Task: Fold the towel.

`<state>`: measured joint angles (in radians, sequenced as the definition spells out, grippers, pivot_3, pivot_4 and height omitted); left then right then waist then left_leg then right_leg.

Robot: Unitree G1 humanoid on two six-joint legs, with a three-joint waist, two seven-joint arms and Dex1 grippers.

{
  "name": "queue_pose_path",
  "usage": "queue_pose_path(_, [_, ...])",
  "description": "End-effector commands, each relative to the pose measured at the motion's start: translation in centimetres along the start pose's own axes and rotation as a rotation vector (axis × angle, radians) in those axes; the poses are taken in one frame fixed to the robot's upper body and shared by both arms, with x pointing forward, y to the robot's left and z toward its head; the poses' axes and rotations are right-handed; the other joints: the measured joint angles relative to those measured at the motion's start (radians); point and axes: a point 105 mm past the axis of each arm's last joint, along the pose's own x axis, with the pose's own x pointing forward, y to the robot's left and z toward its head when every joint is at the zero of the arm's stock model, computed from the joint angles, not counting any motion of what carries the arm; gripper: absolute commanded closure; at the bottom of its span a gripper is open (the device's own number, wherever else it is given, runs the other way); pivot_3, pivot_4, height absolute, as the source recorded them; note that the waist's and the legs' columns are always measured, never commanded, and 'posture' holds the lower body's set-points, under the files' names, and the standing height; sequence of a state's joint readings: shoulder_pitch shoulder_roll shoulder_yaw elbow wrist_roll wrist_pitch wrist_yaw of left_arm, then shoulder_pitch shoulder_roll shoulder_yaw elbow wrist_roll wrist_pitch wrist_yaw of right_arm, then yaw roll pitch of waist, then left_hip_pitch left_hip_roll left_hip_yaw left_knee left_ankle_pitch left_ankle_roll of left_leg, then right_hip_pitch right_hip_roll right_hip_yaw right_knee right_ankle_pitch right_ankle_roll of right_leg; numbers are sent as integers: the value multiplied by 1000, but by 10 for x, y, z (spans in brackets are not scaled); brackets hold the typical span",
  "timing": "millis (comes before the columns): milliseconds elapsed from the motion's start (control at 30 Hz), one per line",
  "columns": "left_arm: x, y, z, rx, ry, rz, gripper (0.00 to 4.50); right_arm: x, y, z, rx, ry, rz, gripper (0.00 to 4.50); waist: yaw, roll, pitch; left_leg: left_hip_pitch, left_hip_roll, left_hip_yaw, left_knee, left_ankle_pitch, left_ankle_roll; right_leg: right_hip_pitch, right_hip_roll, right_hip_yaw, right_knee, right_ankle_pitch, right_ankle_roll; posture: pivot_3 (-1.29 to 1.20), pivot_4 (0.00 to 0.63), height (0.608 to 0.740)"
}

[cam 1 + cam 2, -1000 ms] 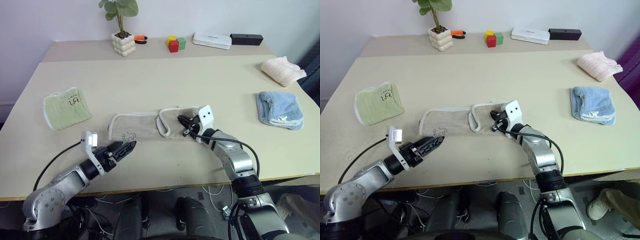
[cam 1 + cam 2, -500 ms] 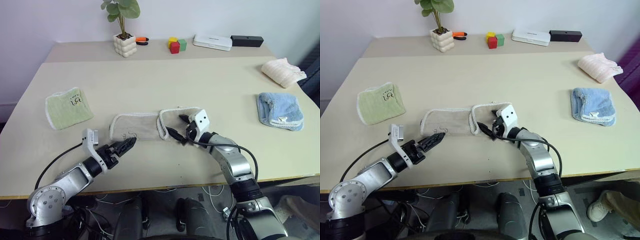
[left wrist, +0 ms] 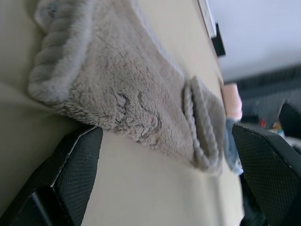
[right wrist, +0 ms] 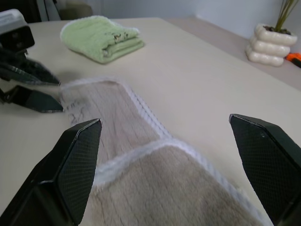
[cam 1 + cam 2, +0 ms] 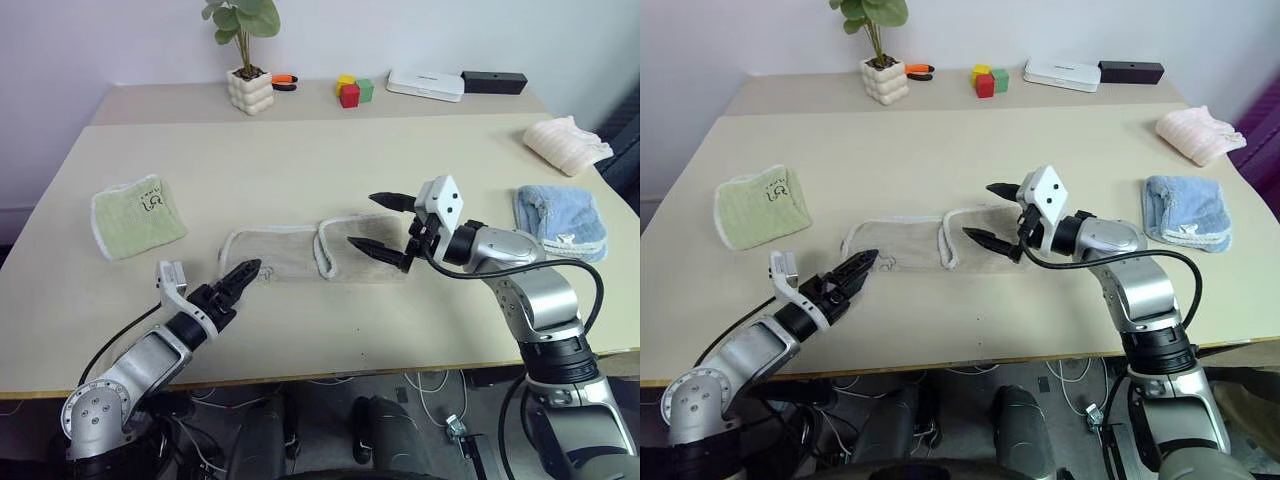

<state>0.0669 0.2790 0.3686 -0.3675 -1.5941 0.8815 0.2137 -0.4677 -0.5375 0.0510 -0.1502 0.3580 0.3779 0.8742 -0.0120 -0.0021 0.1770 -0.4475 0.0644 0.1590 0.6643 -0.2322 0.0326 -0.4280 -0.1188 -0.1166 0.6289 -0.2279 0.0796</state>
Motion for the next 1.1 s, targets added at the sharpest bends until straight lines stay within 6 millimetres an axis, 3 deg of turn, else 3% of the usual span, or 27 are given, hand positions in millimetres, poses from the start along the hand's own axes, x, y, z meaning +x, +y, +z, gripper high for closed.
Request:
queue_pose_path(33, [-9,8,0,-5,-47,82,0,-4,-6,4,-35,-12,-25,87,-1,0,0,0,0,0,0,0,0,0,0,0,0,0,0,0,150,740])
queue_pose_path(167, [-16,2,0,7,-72,80,0,1,-3,3,-22,-24,-20,87,-2,0,0,0,0,0,0,0,0,0,0,0,0,0,0,0,150,740])
queue_pose_path(333, [-11,25,15,-15,-138,148,0,5,-2,0,-35,-16,-21,87,2,0,0,1,0,0,0,0,0,-1,0,0,-1,-1,-1,0,150,740])
queue_pose_path(600, [-3,35,6,-61,-80,123,0,1,-8,1,-52,-13,-64,87,2,3,-2,3,0,0,-1,-1,0,-1,0,-1,-3,-1,-2,0,150,740])
queue_pose_path(700, [6,36,12,-79,-84,113,800,1,-7,1,-53,-15,-69,0,8,5,-3,3,0,0,-1,-1,0,-1,0,-1,-4,-1,-2,0,150,740])
queue_pose_path(867, [17,42,24,-13,-72,168,3416,1,-8,-1,-56,-14,-85,0,15,5,-3,3,0,0,-1,-1,1,0,0,-1,-6,0,-3,0,150,740])
queue_pose_path(933, [26,32,27,-22,-62,123,4461,1,-9,-1,-58,-12,-94,0,18,6,-3,3,0,0,-2,-1,1,0,0,-1,-7,0,-3,0,150,740])
queue_pose_path(1100, [39,-1,34,43,-48,17,4461,-1,-12,-5,-69,4,-118,0,22,5,-3,2,0,0,-2,-1,1,-1,0,-1,-7,0,-3,0,150,740])
